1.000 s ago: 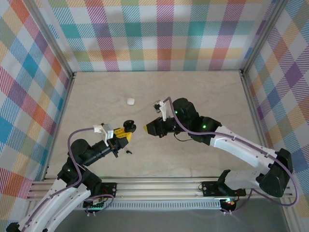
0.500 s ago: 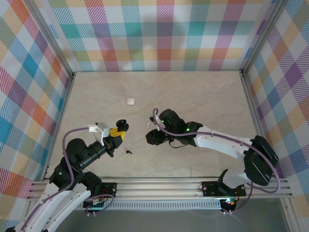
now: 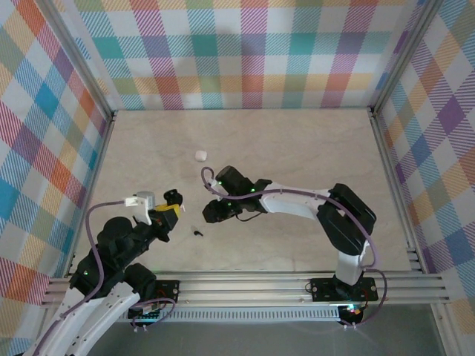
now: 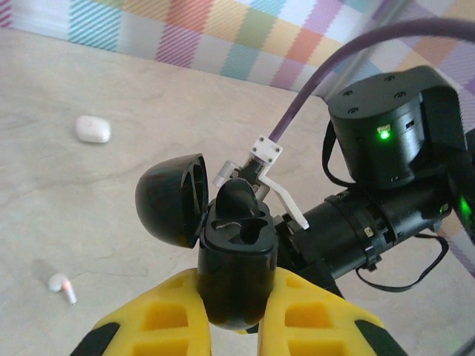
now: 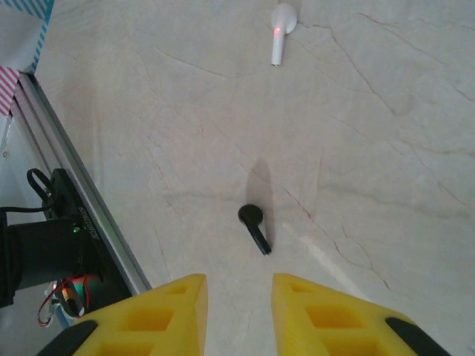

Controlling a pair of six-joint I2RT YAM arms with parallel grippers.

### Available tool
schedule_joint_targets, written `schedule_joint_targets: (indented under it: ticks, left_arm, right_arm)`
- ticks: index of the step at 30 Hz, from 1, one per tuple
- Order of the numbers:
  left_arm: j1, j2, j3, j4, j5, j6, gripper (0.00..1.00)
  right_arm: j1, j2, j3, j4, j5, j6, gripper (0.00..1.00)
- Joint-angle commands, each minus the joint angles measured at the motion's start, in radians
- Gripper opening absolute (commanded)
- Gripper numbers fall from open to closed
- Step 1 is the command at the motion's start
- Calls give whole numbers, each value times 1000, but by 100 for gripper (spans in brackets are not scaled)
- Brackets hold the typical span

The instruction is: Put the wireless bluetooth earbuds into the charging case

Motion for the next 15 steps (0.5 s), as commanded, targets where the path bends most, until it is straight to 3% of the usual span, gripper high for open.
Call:
schedule_joint_targets:
  ticks: [1,7,15]
  left_arm:
    - [-6,-41,40,-100,-90,-78,0]
    - [-6,-118,40,-206,-148,-76,0]
    - [-6,-203,23,-199,-149,-59,0]
  right_arm:
    - [22,56,61,-4,-41,-38,30]
    - [60,152,157,-75,-15,-95,31]
    - [114,244,284,-208,67,-228,32]
